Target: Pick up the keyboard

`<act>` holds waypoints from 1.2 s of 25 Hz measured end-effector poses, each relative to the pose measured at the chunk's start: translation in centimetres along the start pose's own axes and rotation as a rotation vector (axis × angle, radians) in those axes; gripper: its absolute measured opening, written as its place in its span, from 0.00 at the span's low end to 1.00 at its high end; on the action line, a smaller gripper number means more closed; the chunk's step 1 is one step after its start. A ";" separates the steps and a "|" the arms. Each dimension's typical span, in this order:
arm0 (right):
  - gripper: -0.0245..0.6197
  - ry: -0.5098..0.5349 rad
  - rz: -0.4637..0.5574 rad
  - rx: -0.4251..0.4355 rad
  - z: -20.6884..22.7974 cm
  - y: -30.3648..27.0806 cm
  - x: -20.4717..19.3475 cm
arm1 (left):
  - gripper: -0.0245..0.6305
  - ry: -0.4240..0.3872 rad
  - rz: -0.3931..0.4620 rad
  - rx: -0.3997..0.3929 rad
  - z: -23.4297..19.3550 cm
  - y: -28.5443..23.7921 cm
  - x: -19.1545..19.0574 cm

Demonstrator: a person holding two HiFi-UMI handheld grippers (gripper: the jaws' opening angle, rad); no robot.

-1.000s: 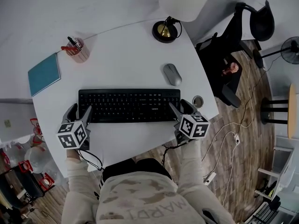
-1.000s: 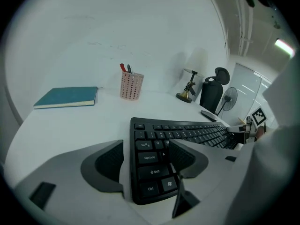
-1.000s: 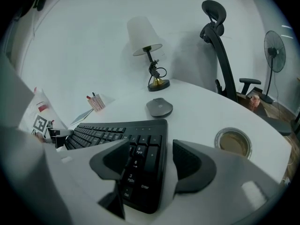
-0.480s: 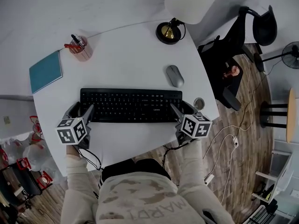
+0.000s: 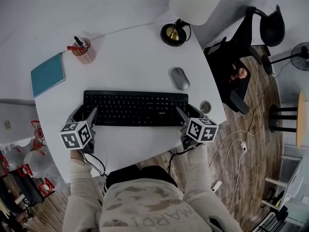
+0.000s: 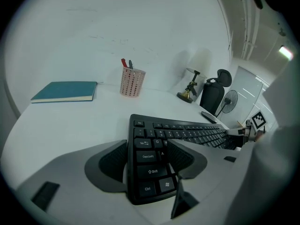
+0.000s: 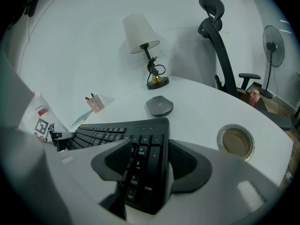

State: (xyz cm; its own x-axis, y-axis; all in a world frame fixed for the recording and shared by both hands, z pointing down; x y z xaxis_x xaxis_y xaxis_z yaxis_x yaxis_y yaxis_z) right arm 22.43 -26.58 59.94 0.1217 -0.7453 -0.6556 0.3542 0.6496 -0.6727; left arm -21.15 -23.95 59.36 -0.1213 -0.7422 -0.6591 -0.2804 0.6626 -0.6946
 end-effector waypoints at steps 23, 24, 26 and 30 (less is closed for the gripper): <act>0.42 0.089 0.253 -0.009 -3.4 5.6 3.2 | 0.45 -0.061 0.202 -0.010 1.4 5.5 3.1; 0.42 0.092 0.265 -0.006 -3.6 6.0 3.3 | 0.45 -0.069 0.216 -0.011 1.5 6.0 3.4; 0.42 0.098 0.290 -0.001 -4.2 6.9 3.6 | 0.45 -0.083 0.241 -0.012 1.8 7.0 3.8; 0.42 0.117 0.338 0.001 -5.2 8.8 4.3 | 0.45 -0.098 0.285 -0.017 2.2 8.8 4.7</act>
State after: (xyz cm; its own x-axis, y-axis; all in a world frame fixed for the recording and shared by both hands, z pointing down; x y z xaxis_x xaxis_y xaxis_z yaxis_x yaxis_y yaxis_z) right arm 21.29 -23.33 49.39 0.1248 -0.4661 -0.8759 0.3134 0.8561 -0.4109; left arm -22.06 -21.36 49.52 -0.1049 -0.5127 -0.8521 -0.2646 0.8403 -0.4731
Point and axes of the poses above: the fingertips, and each gripper's own axes: y backward along the fingers, z to its right, x out of its top, the point moved 6 cm from there along y, backward along the fingers, and after that the axes turned 2 degrees about -x, right-handed, at the moved point
